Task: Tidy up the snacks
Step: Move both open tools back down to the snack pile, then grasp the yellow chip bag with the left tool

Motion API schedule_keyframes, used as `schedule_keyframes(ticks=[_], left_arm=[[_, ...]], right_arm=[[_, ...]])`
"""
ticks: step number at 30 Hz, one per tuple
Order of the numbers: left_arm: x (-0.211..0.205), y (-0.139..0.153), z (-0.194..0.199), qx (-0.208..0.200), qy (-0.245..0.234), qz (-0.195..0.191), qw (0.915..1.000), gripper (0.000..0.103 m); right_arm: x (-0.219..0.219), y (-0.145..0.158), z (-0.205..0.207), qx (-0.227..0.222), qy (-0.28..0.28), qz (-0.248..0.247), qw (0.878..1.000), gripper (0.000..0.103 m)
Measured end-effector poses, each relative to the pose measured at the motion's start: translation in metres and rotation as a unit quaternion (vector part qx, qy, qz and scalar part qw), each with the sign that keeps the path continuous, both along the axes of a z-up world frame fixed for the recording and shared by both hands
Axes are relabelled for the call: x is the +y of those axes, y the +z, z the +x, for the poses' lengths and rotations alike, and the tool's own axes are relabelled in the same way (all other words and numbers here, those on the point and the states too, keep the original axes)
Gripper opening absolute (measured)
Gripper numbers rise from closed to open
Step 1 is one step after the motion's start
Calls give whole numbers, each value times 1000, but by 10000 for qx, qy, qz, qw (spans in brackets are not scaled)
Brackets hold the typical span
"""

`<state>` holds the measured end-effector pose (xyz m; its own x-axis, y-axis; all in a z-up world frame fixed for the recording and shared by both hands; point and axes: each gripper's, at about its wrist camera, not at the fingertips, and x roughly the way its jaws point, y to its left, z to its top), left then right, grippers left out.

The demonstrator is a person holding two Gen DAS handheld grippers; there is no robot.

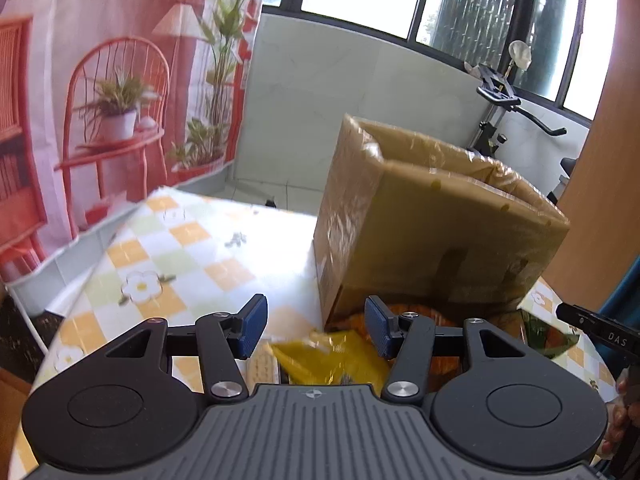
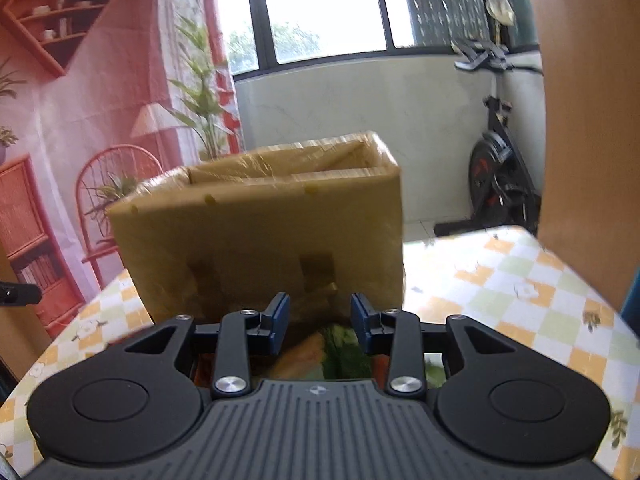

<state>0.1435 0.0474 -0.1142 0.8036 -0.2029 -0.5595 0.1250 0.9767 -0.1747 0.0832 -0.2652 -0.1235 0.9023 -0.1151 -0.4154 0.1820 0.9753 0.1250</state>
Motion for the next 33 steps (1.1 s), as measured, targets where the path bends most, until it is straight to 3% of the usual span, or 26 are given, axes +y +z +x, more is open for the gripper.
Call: schedule_keyframes(ticks=[3,12,15,19,23,33], left_arm=[[-2,-15,-4,143,-21,125,9998,57],[-7,-48,-6,536,-100,-75,9985,57],[-13,-55,-8,632,-129,-104,9979,57],[-22,-59,-4,643,-124,-113,9978,64],[-25,-67,7,864,-21,-262,9959,64],[-28,-70,15,904,-128,-300,9954,65]], right_arm=[[-5,-16,-4,140,-41,95,9998,40],[-9,-43,-11,403,-177,167,9989,40],[-11,-49,-11,505,-147,454,9976,40],[-11,-56,-12,600,-108,516,9968,40],[-7,-59,-12,686,-61,639,9956,40],[7,-56,-13,716,160,650,9952,40]])
